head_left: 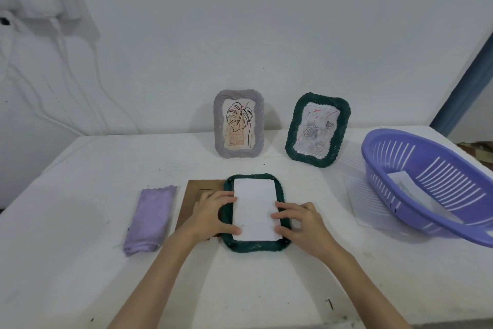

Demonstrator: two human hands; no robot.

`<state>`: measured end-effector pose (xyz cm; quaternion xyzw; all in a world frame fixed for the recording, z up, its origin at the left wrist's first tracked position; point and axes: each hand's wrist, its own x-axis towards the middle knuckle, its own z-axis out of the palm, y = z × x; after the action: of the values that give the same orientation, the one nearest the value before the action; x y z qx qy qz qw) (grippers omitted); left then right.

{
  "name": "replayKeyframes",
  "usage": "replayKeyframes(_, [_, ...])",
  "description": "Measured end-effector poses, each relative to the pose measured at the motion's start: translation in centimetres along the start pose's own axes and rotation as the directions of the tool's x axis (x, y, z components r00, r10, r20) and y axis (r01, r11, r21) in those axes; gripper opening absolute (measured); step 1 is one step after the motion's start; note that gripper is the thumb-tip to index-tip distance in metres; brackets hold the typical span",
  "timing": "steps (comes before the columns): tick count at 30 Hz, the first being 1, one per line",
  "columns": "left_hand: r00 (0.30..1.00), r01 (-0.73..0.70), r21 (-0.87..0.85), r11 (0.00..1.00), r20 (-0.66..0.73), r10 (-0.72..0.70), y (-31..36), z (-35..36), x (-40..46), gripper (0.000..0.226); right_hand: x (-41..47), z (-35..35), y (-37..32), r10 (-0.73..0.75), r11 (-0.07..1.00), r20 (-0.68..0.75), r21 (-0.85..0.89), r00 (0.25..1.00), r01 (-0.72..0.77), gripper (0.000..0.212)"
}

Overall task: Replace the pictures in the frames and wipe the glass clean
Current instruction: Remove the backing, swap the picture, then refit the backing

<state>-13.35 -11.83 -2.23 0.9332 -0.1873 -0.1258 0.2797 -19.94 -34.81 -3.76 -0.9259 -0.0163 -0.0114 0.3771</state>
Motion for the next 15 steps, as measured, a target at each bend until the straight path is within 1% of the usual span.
replayKeyframes(5, [1.000, -0.009, 0.025, 1.000, 0.017, 0.008, 0.06, -0.09, -0.02, 0.071, -0.09, -0.20, 0.12, 0.003, 1.000, 0.029, -0.005, 1.000, -0.003, 0.026])
replayKeyframes(9, [1.000, -0.011, 0.036, 0.999, -0.006, 0.011, -0.07, -0.19, -0.08, 0.069, -0.21, -0.10, 0.02, 0.004, 1.000, 0.041, 0.008, 0.999, -0.004, 0.026])
replayKeyframes(12, [0.999, -0.010, 0.039, 0.999, 0.043, 0.008, 0.01, -0.11, -0.15, 0.079, -0.36, -0.09, -0.15, -0.003, 1.000, 0.011, 0.018, 1.000, 0.002, 0.024])
replayKeyframes(15, [0.994, -0.014, 0.106, 0.994, 0.109, 0.002, 0.13, 0.06, -0.21, 0.086, -0.47, 0.01, -0.21, -0.003, 1.000, -0.044, -0.024, 0.999, 0.002, 0.030])
